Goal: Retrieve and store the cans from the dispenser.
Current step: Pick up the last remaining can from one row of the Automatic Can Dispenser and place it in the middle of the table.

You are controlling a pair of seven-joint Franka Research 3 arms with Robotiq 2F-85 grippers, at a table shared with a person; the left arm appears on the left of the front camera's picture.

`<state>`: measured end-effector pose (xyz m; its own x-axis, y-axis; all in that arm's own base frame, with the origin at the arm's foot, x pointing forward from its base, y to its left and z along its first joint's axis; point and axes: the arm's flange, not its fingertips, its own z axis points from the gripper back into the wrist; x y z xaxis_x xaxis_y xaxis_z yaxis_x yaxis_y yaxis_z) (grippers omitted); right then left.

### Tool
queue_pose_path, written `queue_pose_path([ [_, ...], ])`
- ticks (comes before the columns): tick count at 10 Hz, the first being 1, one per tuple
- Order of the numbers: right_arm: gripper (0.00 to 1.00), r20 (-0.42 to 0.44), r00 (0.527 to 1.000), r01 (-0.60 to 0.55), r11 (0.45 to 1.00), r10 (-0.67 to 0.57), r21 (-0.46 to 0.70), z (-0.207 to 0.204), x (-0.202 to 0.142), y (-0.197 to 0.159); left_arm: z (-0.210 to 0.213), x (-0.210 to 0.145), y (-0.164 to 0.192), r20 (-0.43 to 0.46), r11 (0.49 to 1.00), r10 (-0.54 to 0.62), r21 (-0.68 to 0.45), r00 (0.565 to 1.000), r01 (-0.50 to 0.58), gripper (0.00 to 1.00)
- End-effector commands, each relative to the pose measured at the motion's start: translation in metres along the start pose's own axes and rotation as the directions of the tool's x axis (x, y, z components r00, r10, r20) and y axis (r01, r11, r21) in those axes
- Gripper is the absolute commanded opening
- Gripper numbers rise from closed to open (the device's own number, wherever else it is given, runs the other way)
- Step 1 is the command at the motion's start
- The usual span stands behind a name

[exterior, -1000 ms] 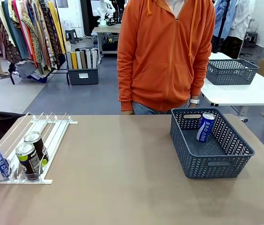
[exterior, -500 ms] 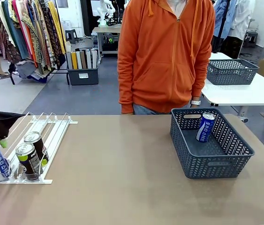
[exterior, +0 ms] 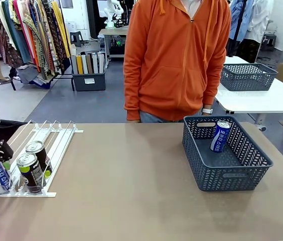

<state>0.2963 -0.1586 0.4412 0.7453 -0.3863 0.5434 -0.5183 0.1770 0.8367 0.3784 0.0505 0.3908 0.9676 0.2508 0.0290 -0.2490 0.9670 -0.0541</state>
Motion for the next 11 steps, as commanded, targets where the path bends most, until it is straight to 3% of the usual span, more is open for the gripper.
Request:
queue_pose_path([
  [1,1.00,0.018,1.000,0.011,1.000,-0.011,0.010,-0.002,0.004,0.004,0.003,0.003,-0.006,0.007,0.999,0.025,0.032,1.000,-0.025,1.00],
  [2,1.00,0.018,1.000,0.011,1.000,-0.011,0.010,-0.002,0.004,0.004,0.003,0.004,-0.007,0.006,0.999,0.020,0.038,1.000,-0.020,0.43],
  [3,1.00,0.018,1.000,0.011,1.000,-0.011,0.010,-0.002,0.004,0.004,0.004,0.002,-0.006,0.006,0.999,0.013,0.041,1.000,-0.013,0.00],
  [8,1.00,0.018,1.000,0.011,1.000,-0.011,0.010,-0.002,0.004,0.004,0.011,-0.004,-0.011,0.047,0.999,-0.001,0.052,0.999,-0.002,0.00],
  [11,1.00,0.018,1.000,0.011,1.000,-0.011,0.010,-0.002,0.004,0.004,0.064,-0.025,-0.017,0.141,0.999,-0.005,0.039,0.990,0.000,0.00],
])
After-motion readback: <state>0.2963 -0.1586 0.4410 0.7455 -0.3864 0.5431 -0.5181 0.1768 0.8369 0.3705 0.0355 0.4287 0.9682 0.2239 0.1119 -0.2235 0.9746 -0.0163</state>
